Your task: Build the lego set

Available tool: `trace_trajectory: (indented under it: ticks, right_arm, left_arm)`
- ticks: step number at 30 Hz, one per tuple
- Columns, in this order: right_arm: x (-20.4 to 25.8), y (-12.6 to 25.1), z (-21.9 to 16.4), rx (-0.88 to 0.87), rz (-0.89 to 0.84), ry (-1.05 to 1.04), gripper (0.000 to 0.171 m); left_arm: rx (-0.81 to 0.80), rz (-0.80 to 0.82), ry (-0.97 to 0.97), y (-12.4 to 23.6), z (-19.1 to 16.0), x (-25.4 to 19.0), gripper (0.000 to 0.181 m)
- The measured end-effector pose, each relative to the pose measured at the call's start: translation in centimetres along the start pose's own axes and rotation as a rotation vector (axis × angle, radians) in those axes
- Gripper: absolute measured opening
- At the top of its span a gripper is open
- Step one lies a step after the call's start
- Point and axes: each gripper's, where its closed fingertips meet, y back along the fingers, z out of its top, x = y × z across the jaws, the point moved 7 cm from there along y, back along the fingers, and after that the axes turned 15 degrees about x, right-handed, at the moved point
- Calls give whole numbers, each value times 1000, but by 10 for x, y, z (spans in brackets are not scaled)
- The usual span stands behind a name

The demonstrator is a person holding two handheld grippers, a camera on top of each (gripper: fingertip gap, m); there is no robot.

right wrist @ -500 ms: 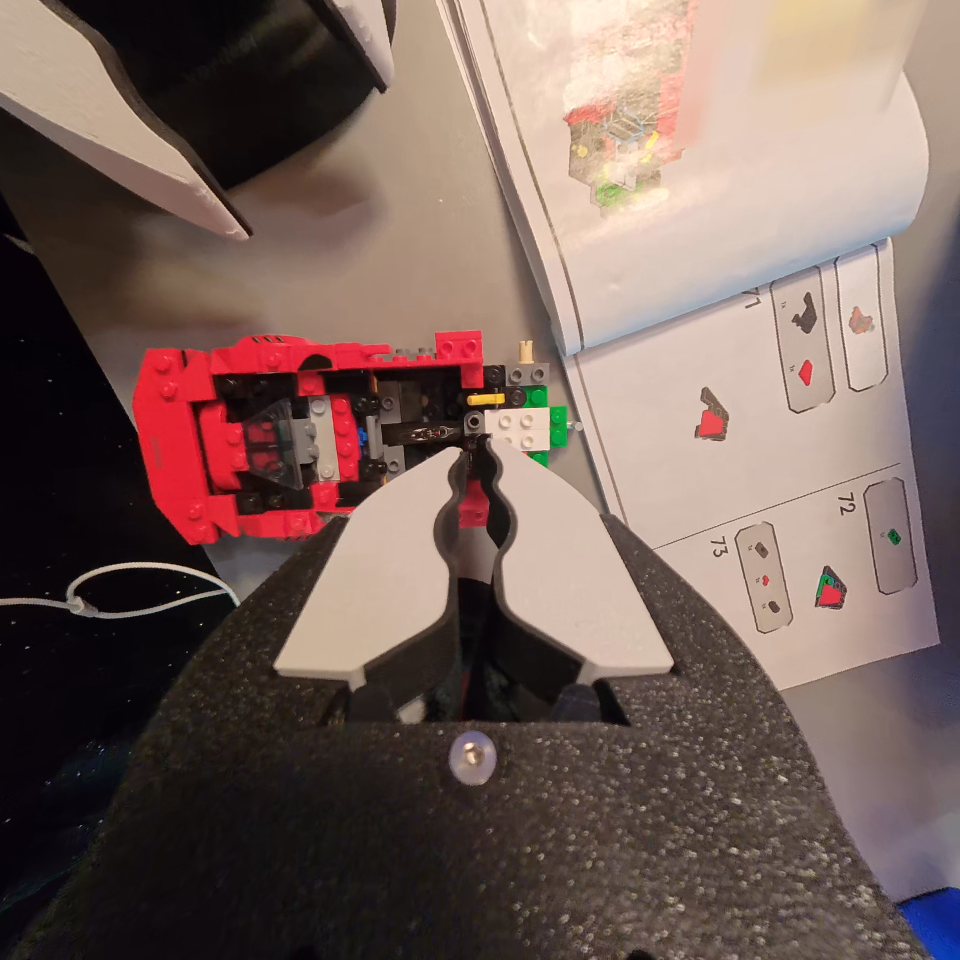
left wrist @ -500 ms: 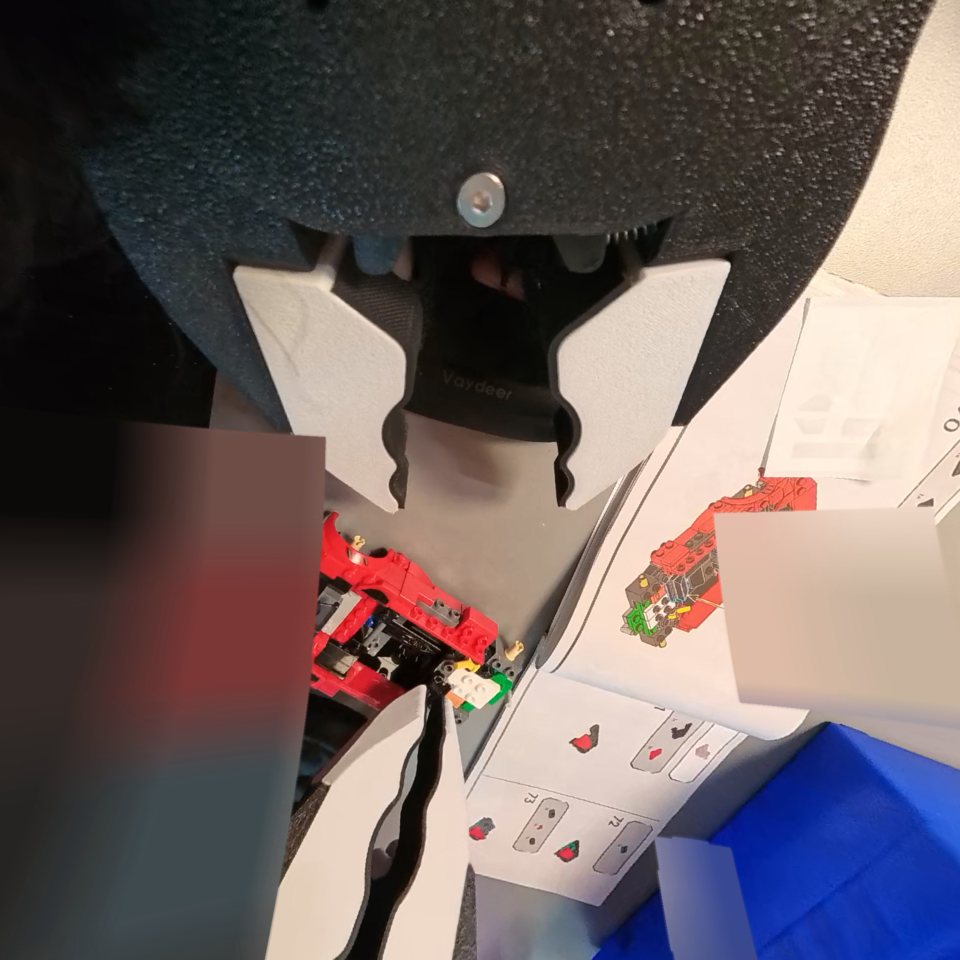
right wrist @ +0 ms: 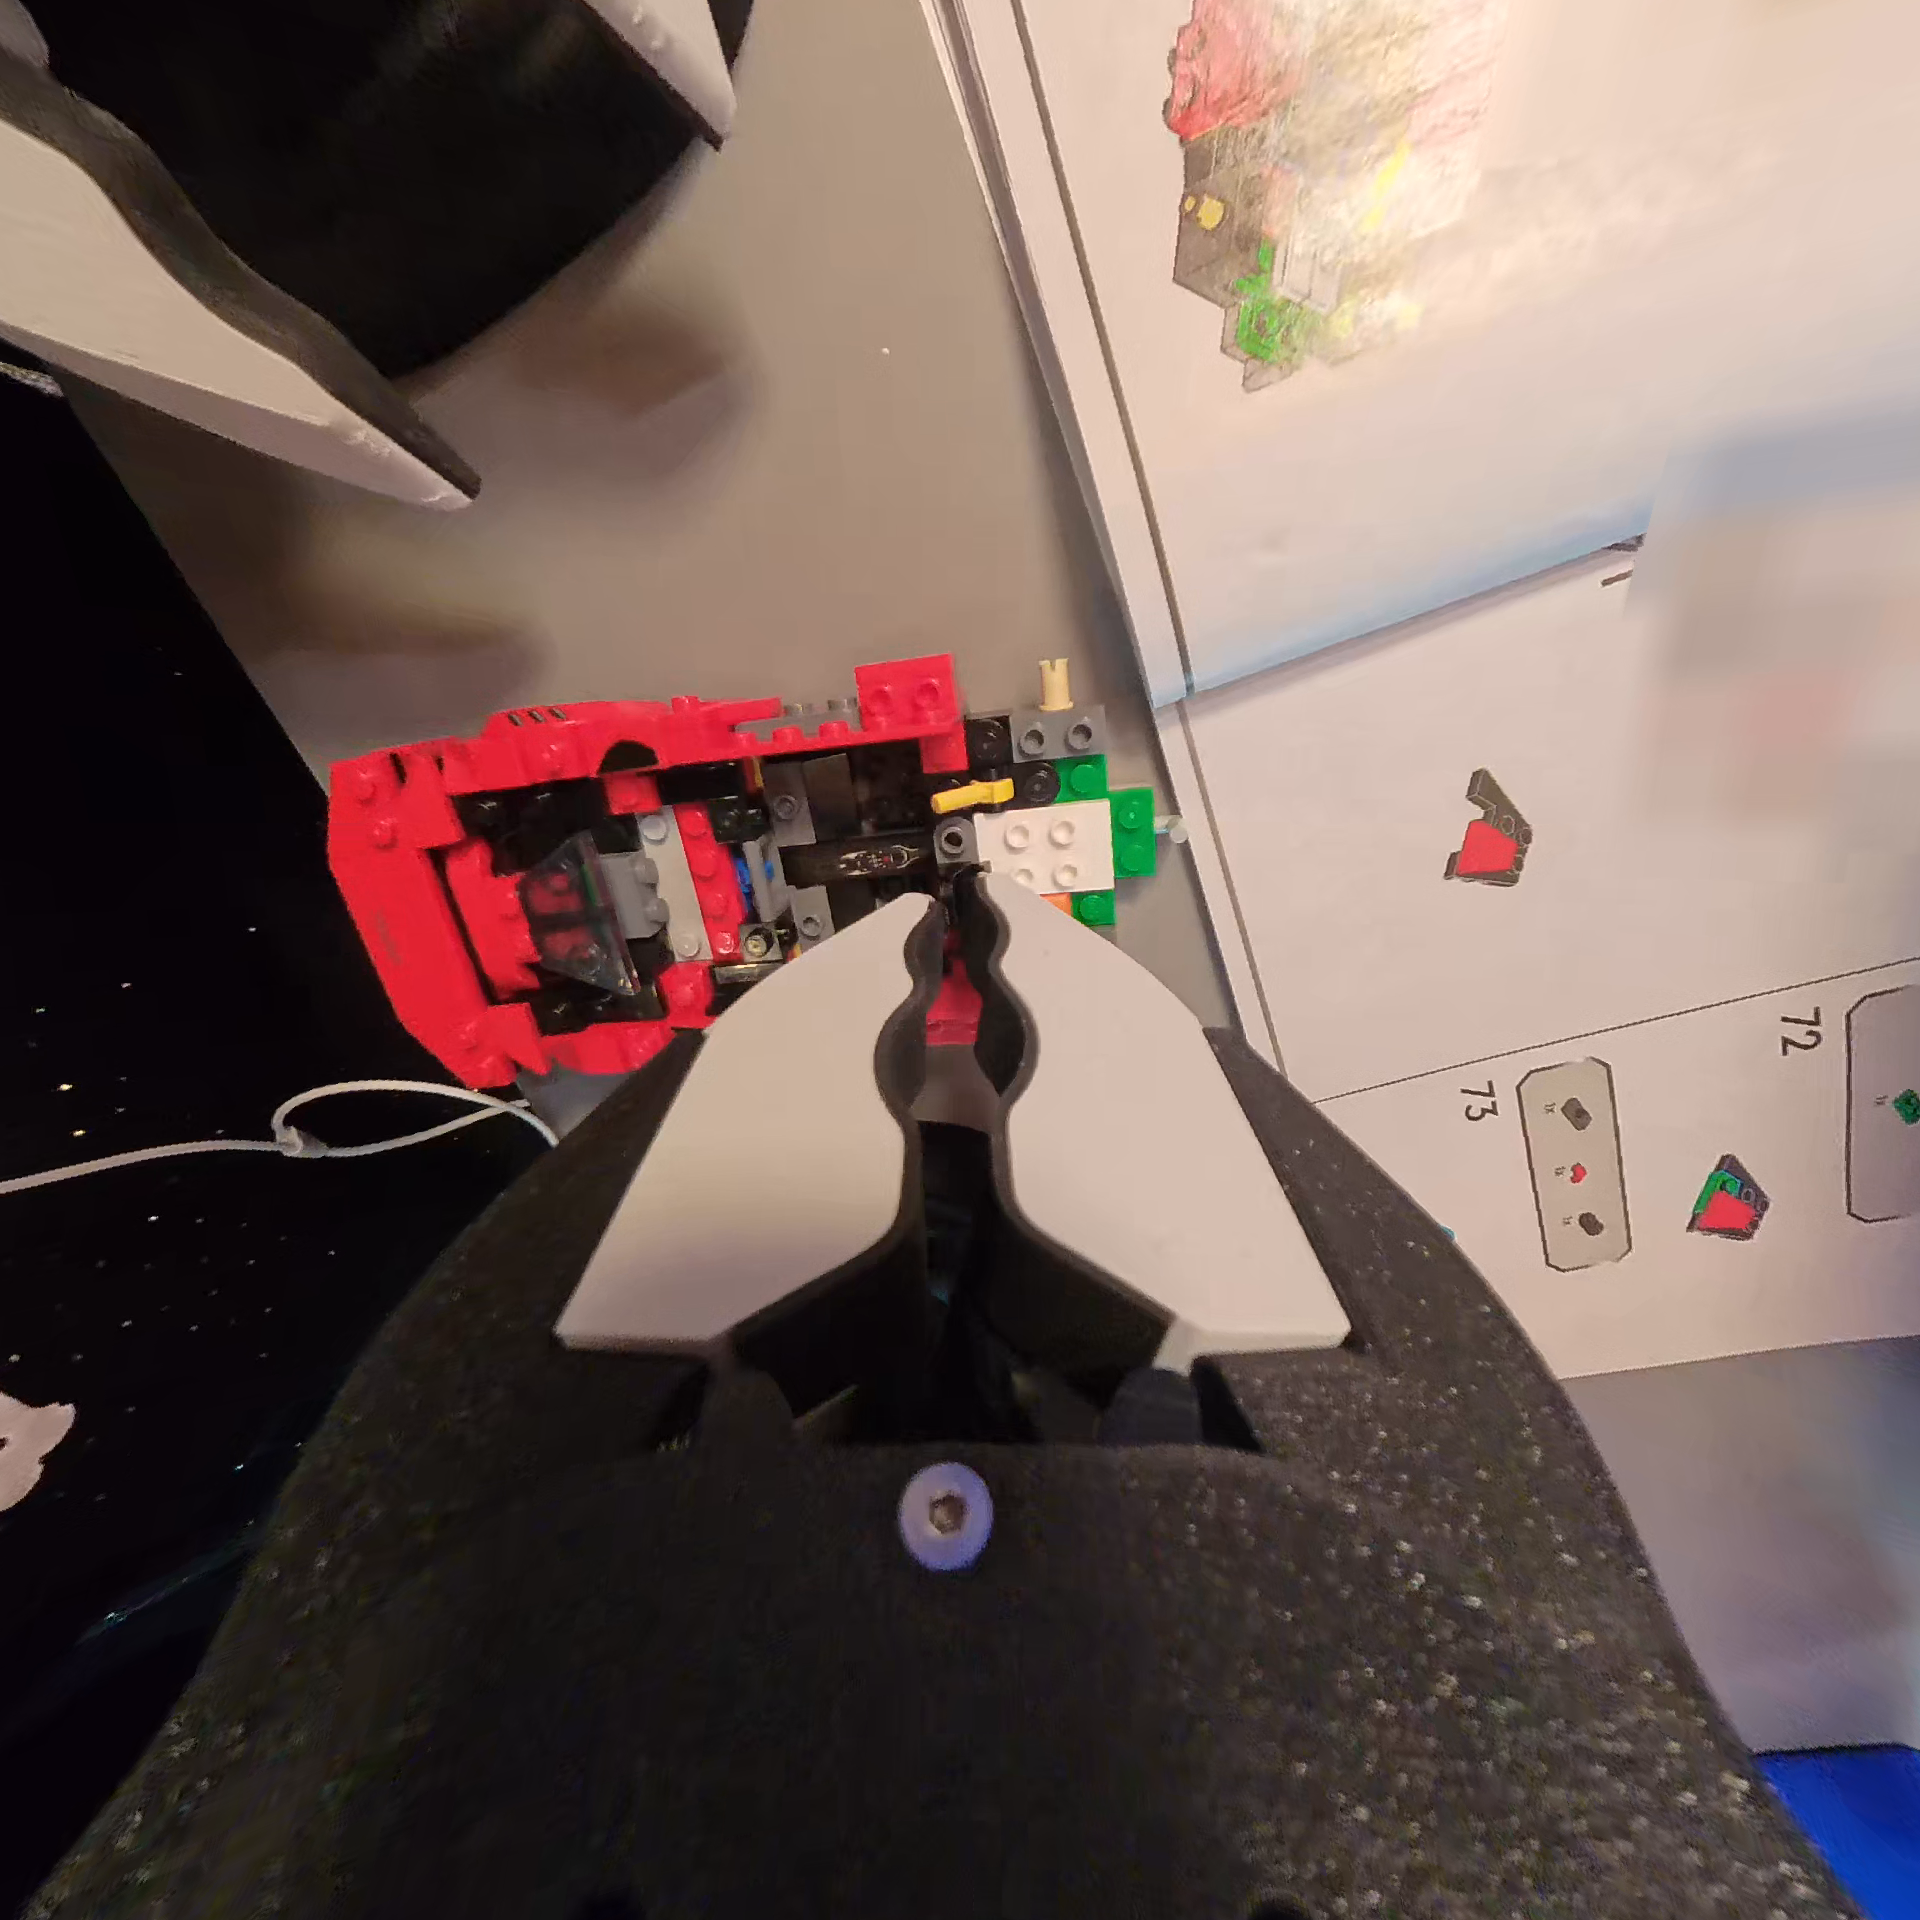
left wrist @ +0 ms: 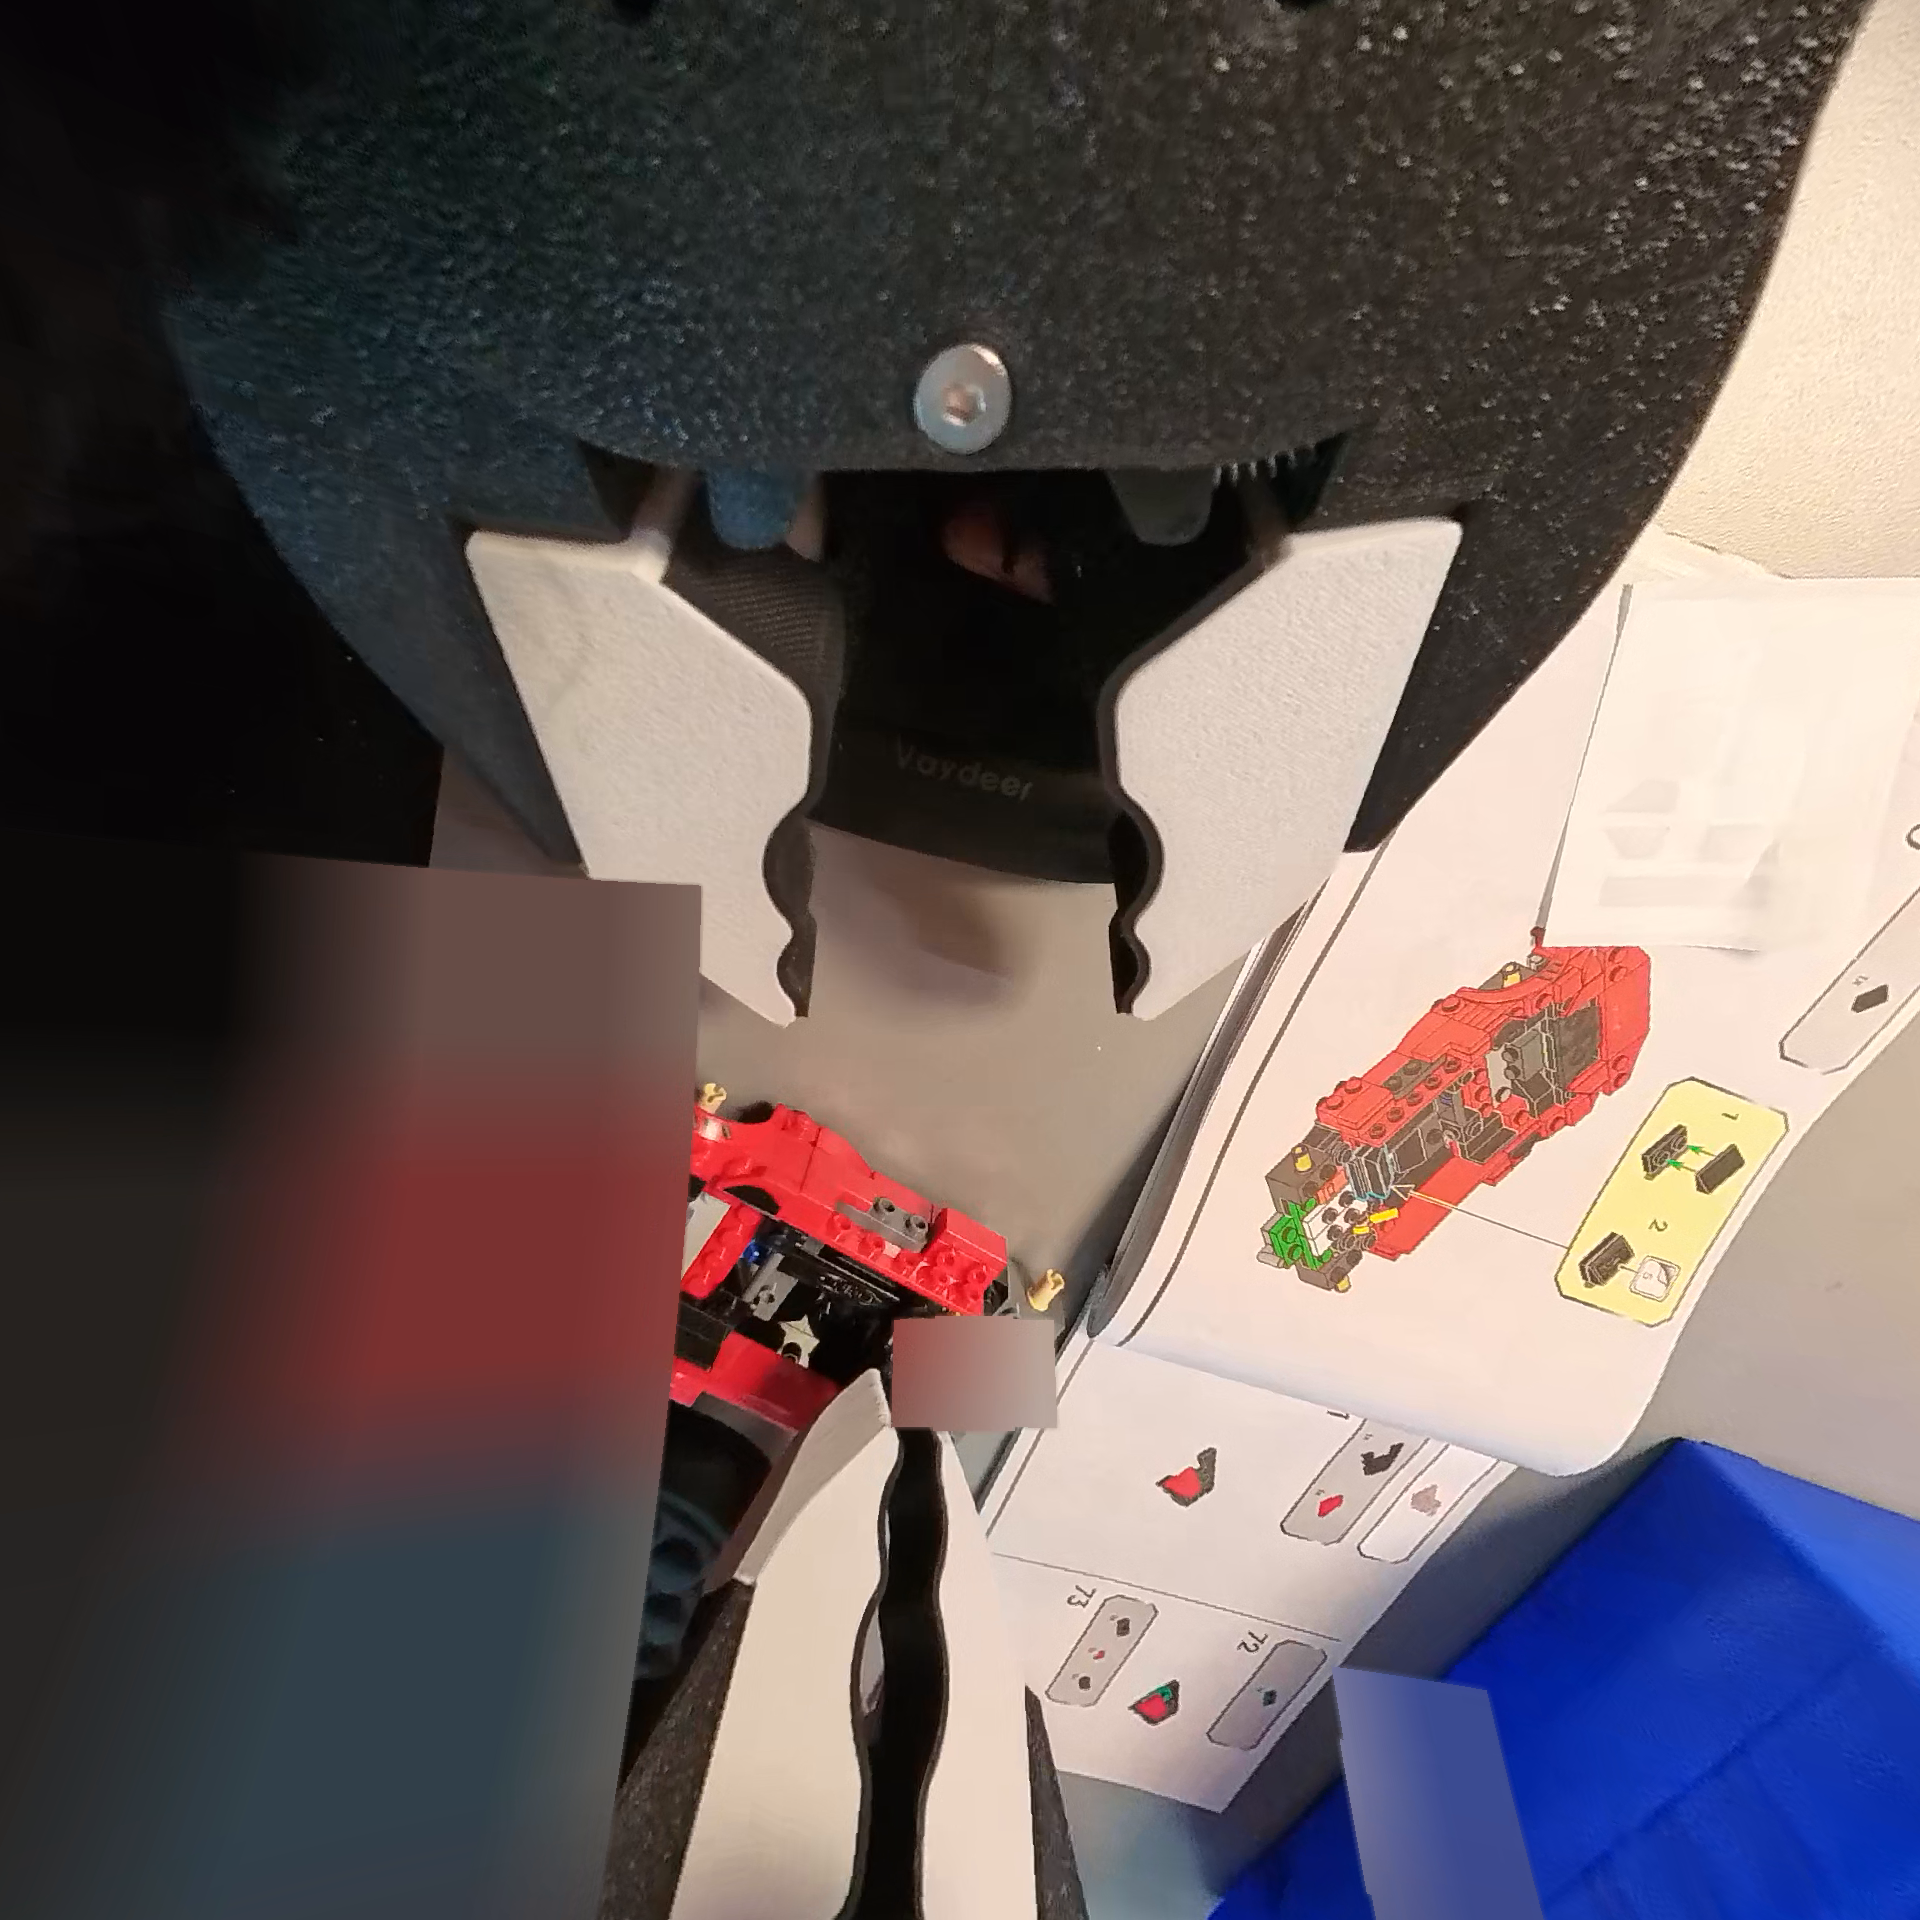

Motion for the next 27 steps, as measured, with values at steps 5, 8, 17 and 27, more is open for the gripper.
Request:
trace_trajectory:
  ticks: [5, 8, 17, 27]
  right_arm:
    - [-3, 0, 3, 50, 51, -22, 4]
    - [-6, 1, 6, 72, 81, -24, 4]
    - [-7, 1, 8, 103, 89, -53, 4]
    - [-9, 2, 14, 191, 123, -83, 4]
  left_arm:
    - [-2, -11, -2, -1, 0, 1, 55]
    - [-1, -8, -7, 0, 0, 0, 55]
    - [11, -15, -14, -1, -1, -2, 56]
    - [13, -20, -21, -3, -1, -2, 57]
